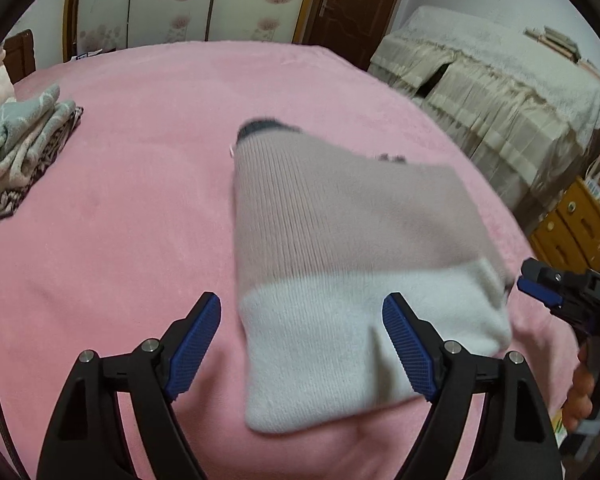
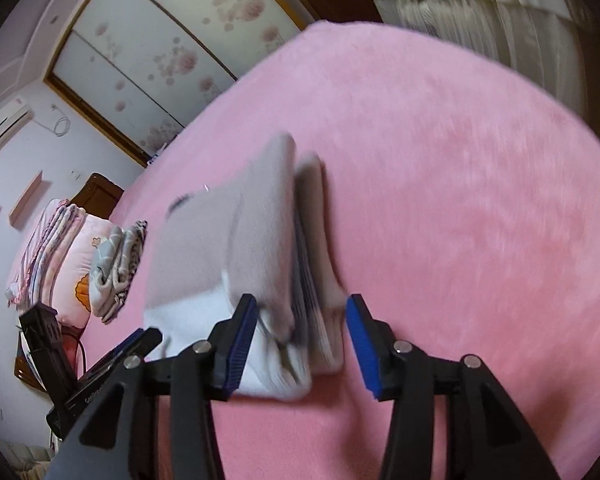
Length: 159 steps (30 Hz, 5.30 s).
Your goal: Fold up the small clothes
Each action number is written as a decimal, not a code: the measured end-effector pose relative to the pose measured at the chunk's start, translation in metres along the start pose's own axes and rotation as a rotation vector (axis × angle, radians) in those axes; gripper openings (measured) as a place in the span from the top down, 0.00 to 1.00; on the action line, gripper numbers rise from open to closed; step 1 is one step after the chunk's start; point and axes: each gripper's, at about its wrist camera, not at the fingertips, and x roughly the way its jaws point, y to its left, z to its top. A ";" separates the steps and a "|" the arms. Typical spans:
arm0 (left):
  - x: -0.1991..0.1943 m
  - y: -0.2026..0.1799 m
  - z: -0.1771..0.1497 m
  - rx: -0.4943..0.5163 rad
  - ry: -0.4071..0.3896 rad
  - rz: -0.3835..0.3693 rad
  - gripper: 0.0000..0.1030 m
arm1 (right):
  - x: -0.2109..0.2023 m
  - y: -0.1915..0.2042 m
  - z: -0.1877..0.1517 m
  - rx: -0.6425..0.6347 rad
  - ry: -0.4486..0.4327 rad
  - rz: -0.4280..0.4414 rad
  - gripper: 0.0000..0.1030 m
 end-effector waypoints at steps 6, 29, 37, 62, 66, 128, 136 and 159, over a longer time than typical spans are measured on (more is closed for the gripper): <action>0.018 0.010 0.040 -0.022 -0.041 0.026 0.20 | 0.029 0.015 0.039 -0.083 -0.017 -0.038 0.53; 0.104 0.038 0.076 -0.135 0.068 0.055 0.22 | 0.110 0.000 0.067 -0.051 0.066 -0.123 0.60; 0.056 0.031 0.077 -0.146 0.082 0.029 0.08 | 0.054 0.012 0.060 -0.019 0.032 -0.071 0.48; -0.001 0.021 0.039 -0.056 0.148 -0.186 0.00 | -0.005 0.041 0.016 -0.276 0.012 -0.049 0.00; 0.028 0.030 0.029 -0.102 0.215 -0.254 0.00 | 0.022 0.020 0.014 -0.199 0.123 0.031 0.00; -0.177 0.172 0.037 -0.183 -0.044 -0.047 0.31 | 0.049 0.282 -0.046 -0.299 0.203 0.354 0.61; -0.211 0.323 0.144 -0.185 -0.134 0.055 0.31 | 0.146 0.443 0.001 -0.305 0.196 0.473 0.61; -0.041 0.554 0.207 -0.411 -0.142 0.130 0.05 | 0.411 0.512 0.013 -0.119 0.238 0.400 0.55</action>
